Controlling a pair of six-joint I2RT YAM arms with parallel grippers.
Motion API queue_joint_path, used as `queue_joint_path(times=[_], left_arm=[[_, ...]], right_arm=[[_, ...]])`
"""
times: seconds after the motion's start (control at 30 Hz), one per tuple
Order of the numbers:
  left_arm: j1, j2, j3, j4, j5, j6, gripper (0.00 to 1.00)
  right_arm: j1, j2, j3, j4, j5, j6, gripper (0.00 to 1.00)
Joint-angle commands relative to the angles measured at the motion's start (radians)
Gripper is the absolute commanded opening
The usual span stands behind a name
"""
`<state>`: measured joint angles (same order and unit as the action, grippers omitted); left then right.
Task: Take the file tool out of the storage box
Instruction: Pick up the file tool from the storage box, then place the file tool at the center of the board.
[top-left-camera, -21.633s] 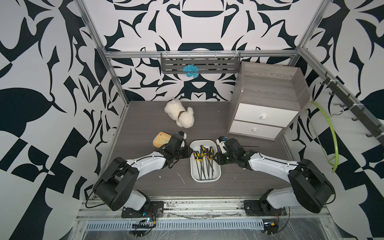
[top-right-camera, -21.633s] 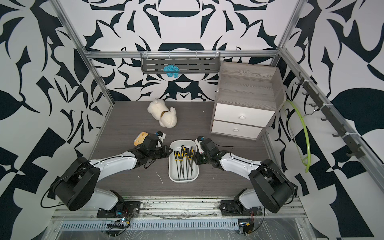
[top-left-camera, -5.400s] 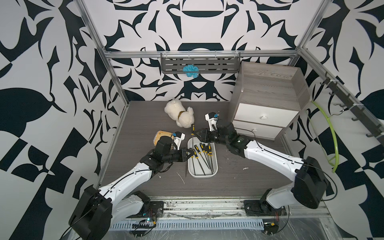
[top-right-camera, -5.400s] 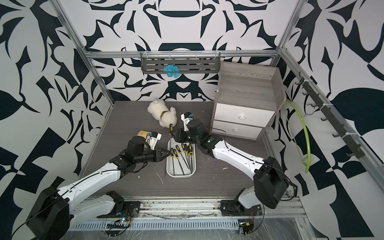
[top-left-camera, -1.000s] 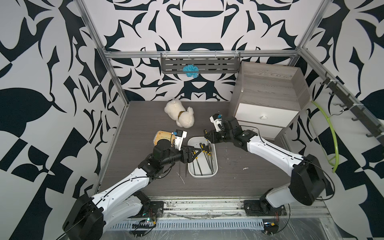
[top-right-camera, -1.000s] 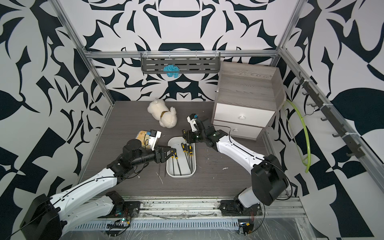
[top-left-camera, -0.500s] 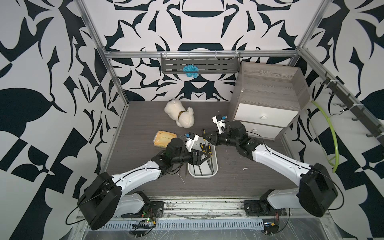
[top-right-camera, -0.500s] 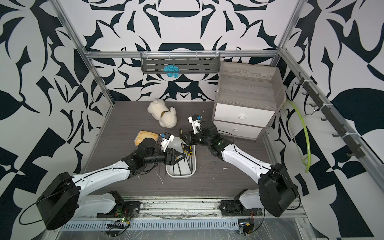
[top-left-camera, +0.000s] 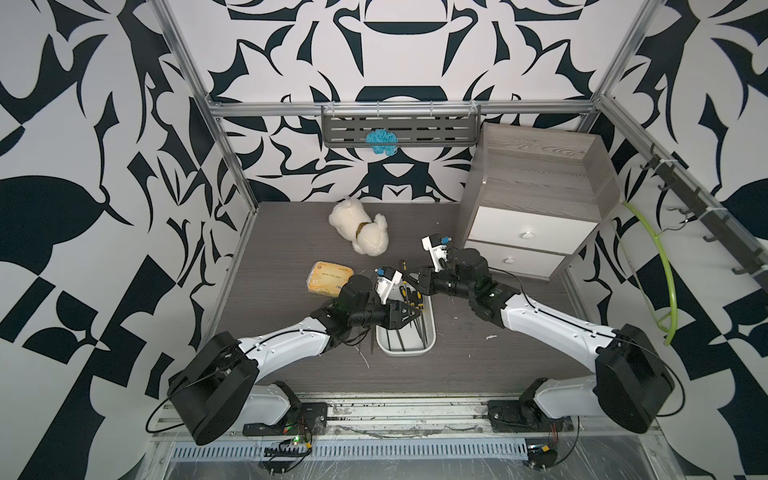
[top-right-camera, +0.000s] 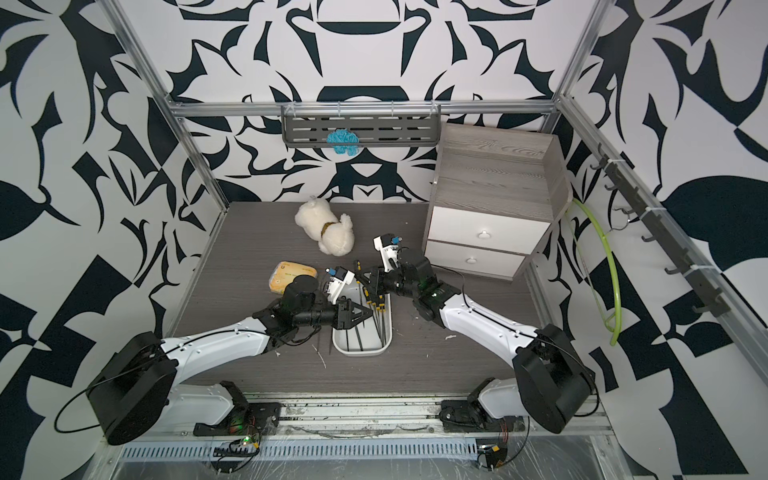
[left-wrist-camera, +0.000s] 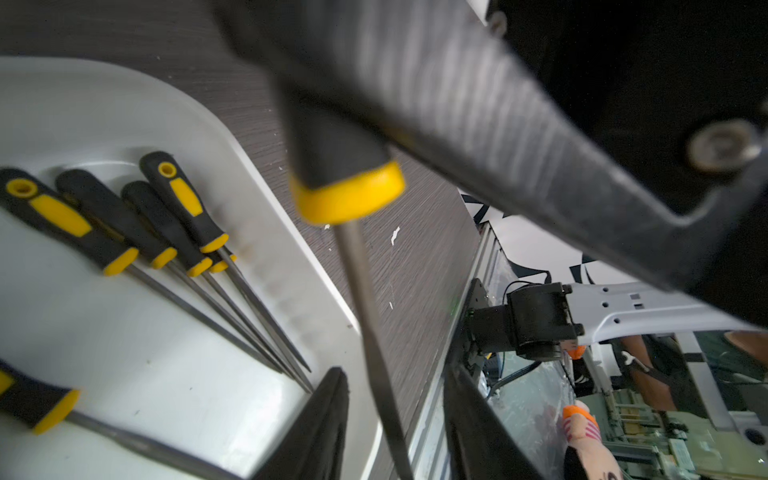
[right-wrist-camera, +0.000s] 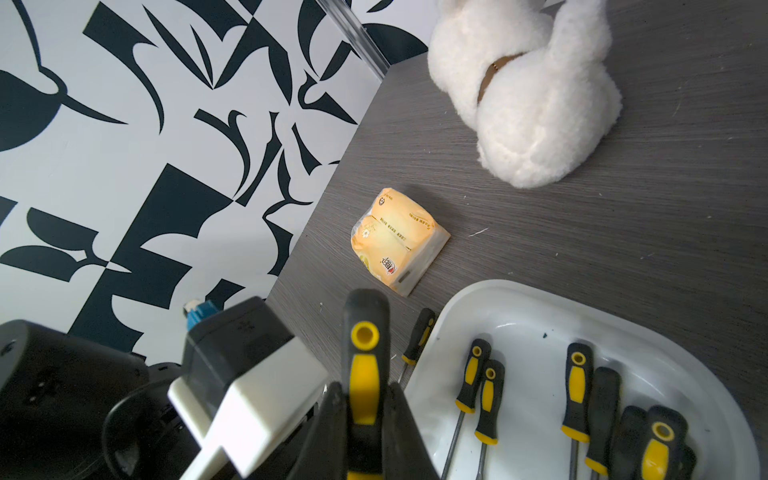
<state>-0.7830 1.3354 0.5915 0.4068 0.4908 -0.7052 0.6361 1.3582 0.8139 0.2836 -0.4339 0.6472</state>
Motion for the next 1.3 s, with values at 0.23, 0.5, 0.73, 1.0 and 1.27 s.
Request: queue_joint_path(times=[0.23, 0.5, 0.73, 1.0, 1.27], left_arm=[[-0.021, 0.015, 0.023, 0.007, -0.004, -0.003, 0.13], [-0.021, 0.015, 0.033, -0.027, -0.014, 0.002, 0.0], [-0.021, -0.124, 0.094, -0.42, -0.244, 0.081, 0.0], [-0.023, -0.377, 0.144, -1.009, -0.548, 0.003, 0.0], [-0.023, -0.291, 0.114, -1.202, -0.646, -0.074, 0.0]], right_arm=[[0.007, -0.038, -0.005, 0.029, 0.066, -0.038, 0.0], [0.008, -0.035, -0.013, 0.04, 0.054, -0.034, 0.19], [0.008, -0.088, -0.03, -0.004, 0.084, -0.056, 0.37], [0.008, -0.122, 0.005, -0.15, 0.16, -0.16, 0.38], [0.008, -0.096, 0.027, -0.181, 0.146, -0.171, 0.38]])
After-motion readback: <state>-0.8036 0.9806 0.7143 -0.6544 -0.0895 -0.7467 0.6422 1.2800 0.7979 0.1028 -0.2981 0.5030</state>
